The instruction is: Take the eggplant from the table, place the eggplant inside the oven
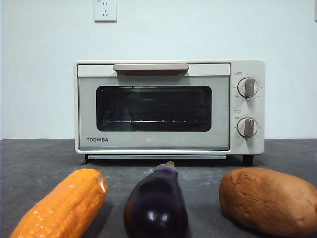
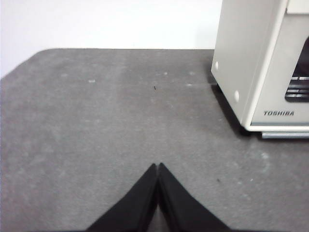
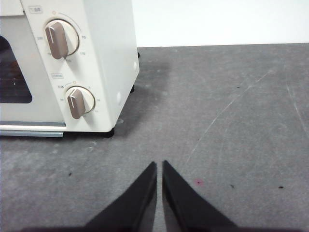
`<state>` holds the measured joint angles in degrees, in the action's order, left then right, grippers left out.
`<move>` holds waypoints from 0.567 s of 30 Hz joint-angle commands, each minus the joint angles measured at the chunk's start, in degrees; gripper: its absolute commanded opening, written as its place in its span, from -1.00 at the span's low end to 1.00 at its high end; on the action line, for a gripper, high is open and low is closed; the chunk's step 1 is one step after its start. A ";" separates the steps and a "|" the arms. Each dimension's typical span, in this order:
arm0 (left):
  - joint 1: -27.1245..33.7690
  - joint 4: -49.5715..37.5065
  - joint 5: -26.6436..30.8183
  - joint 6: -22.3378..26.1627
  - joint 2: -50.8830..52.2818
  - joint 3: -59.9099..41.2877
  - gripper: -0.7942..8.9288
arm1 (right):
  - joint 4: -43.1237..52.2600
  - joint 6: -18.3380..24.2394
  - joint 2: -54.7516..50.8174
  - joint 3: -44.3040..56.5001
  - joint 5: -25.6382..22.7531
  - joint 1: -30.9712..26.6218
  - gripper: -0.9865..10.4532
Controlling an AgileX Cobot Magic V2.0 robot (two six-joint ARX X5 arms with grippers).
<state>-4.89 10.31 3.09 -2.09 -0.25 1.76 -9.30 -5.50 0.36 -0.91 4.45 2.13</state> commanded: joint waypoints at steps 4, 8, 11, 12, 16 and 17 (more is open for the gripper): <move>0.00 0.24 -0.55 -16.87 0.09 -1.49 -0.82 | 0.48 -11.28 -0.15 -0.09 0.28 -0.07 -0.82; 0.00 0.42 -0.72 -23.28 0.09 -1.44 -0.82 | 0.22 -14.03 -0.15 -0.74 2.43 -0.07 -0.82; 0.00 0.37 -2.29 -23.37 0.09 -1.27 -0.82 | -0.94 -15.74 -0.15 -1.95 3.69 -0.07 -0.82; 0.00 0.76 -2.97 -23.56 0.07 -0.92 -0.82 | -1.95 -17.90 -0.15 -2.78 3.74 -0.07 -0.82; 0.00 3.54 -5.16 -24.59 -0.15 2.16 -0.82 | -6.64 -20.63 -0.11 -7.23 3.87 -0.07 -0.82; 0.00 4.28 -5.53 -24.59 -0.22 3.02 -0.82 | -7.65 -20.63 -0.09 -8.33 4.00 -0.07 -0.82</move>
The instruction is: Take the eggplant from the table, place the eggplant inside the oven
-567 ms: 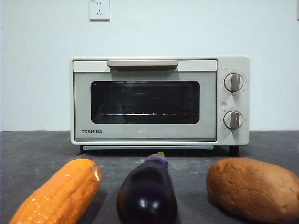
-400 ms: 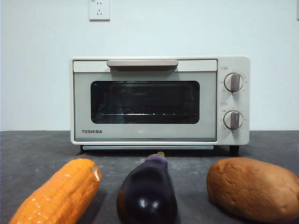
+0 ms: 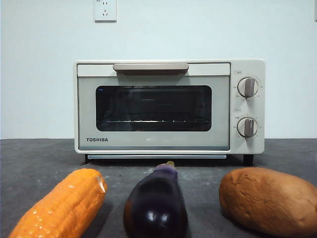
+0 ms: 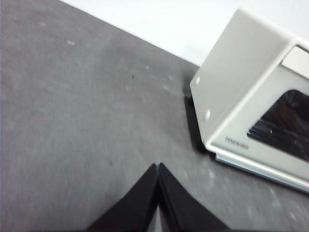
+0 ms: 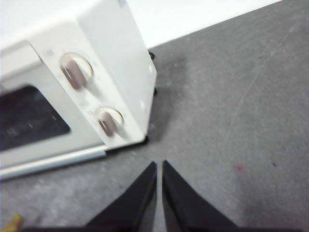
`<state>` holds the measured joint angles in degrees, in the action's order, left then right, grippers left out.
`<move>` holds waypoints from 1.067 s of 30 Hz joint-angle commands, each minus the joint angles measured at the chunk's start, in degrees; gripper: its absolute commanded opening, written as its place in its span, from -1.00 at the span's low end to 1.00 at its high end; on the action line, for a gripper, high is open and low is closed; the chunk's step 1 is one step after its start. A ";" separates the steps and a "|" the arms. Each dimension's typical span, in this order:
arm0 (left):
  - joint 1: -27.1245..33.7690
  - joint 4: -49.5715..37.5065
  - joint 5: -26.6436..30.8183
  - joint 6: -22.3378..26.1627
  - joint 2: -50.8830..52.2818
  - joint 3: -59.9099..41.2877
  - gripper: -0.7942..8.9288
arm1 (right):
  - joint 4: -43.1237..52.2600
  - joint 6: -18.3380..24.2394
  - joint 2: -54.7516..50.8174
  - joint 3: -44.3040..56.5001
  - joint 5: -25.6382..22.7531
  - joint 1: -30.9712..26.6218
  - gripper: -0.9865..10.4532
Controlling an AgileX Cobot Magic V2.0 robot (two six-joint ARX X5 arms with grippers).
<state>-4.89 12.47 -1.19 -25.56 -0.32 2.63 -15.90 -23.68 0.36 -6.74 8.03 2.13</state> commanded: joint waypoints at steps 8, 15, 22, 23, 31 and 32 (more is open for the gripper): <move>0.00 9.20 -1.84 -1.05 -4.76 11.69 -0.82 | -9.27 -2.25 3.91 -14.01 0.59 -0.07 -0.82; 0.00 9.88 -4.28 0.02 -13.97 19.37 -0.82 | -14.01 2.01 12.33 -23.91 2.80 -0.07 -0.82; -0.02 10.99 -9.62 3.87 -24.94 28.26 -0.82 | -20.24 7.96 22.23 -33.03 5.97 -0.02 -0.82; -0.02 11.58 -10.40 4.28 -26.45 29.73 -0.82 | -21.44 8.57 23.61 -34.27 5.97 -0.02 -0.82; -0.17 15.65 -17.62 7.63 -37.38 38.84 -0.82 | -24.83 9.03 30.97 -40.22 8.94 0.00 -0.73; -0.28 15.67 -18.82 8.13 -38.58 39.54 -0.82 | -24.20 8.74 31.41 -40.19 10.05 0.00 -0.73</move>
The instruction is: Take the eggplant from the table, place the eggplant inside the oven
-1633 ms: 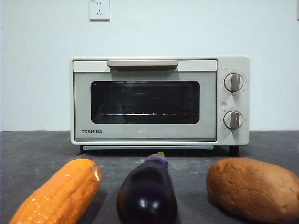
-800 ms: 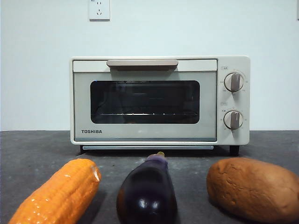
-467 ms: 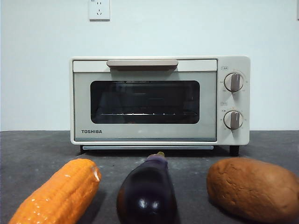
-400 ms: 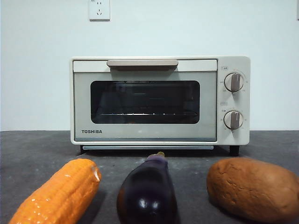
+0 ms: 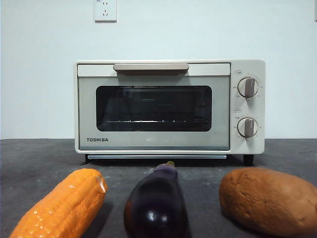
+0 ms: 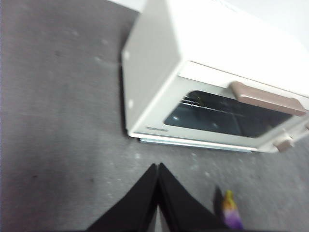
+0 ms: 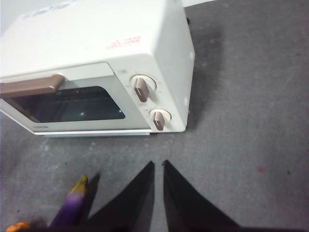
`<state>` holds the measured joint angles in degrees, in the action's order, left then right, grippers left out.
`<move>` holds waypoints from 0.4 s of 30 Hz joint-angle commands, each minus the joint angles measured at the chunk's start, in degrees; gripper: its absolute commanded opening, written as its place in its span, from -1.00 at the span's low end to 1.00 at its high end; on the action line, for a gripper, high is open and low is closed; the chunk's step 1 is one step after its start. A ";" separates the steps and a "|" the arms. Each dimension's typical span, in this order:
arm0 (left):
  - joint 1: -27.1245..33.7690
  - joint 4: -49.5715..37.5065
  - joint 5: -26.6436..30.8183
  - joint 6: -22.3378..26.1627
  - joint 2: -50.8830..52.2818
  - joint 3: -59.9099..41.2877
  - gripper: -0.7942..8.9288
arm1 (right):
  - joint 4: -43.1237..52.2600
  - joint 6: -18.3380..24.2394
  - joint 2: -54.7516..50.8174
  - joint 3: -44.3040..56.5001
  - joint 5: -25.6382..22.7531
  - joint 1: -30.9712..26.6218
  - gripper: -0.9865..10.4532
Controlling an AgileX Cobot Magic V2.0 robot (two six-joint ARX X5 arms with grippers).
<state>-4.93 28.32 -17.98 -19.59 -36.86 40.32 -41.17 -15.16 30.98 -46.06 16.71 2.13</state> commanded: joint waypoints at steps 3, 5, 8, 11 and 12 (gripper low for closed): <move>-0.81 -0.11 -3.04 2.62 -4.90 3.30 -0.82 | 2.73 -1.84 1.92 -0.87 6.01 0.00 -0.68; -1.38 -0.02 -3.06 2.64 -6.38 3.93 -0.82 | 3.91 -4.13 3.17 -0.87 11.15 0.04 -0.60; -2.40 -0.13 -3.06 2.69 -8.09 4.44 -0.82 | 5.95 -8.28 5.77 -0.87 18.75 0.66 -0.38; -3.30 -0.09 -3.06 2.75 -8.94 4.44 -0.82 | 8.44 -11.28 8.72 -0.87 23.76 2.47 -0.17; -3.54 -0.04 -3.06 2.91 -9.05 4.44 -0.82 | 9.20 -12.02 9.60 -0.87 24.81 3.26 -0.14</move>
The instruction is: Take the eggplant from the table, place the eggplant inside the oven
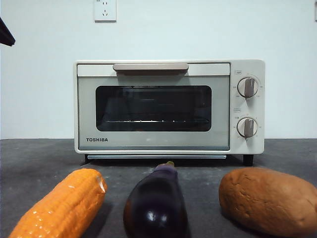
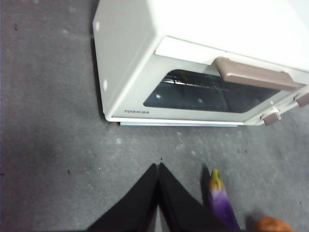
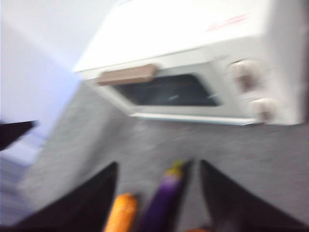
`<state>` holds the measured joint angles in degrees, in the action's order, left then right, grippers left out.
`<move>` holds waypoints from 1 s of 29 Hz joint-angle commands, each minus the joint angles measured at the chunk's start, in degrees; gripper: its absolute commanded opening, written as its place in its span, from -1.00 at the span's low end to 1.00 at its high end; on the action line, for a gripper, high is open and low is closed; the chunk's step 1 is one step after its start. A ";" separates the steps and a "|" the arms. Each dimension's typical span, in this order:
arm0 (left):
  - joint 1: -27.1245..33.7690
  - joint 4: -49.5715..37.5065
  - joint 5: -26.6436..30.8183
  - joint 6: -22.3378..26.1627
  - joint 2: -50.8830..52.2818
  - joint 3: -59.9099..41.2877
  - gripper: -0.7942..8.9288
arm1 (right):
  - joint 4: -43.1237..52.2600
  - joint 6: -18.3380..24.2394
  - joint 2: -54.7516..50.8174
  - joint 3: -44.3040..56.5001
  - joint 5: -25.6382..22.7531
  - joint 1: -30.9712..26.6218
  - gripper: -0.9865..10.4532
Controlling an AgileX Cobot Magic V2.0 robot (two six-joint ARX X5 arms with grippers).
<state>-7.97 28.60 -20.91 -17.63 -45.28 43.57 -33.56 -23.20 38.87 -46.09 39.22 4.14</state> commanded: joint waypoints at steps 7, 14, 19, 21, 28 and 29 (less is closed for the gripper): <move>-1.55 -0.37 -0.11 1.36 -0.76 1.18 -0.82 | 7.58 -8.50 9.70 -0.85 2.12 13.75 -0.11; -1.55 -0.31 -0.13 1.77 -0.76 1.18 -0.82 | 7.54 -9.46 20.61 -2.49 -16.04 31.21 -0.11; -1.55 -0.28 -0.11 2.01 -0.76 1.18 -0.82 | 1.99 -9.44 30.34 -7.85 -26.05 39.26 -0.11; -1.55 -0.26 -0.11 2.01 -0.76 1.18 -0.82 | -1.51 -9.44 36.46 -11.72 -31.36 42.93 -0.11; -1.55 0.17 -0.11 2.40 -0.76 1.18 -0.82 | -2.71 -12.24 54.86 -17.73 -36.06 46.93 -0.12; -1.55 0.17 -0.11 2.67 -0.76 1.18 -0.82 | -1.97 -12.55 56.33 -17.73 -36.09 47.15 -0.12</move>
<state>-9.41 29.12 -20.95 -15.86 -45.69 43.57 -35.99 -34.59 94.65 -62.65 3.36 50.46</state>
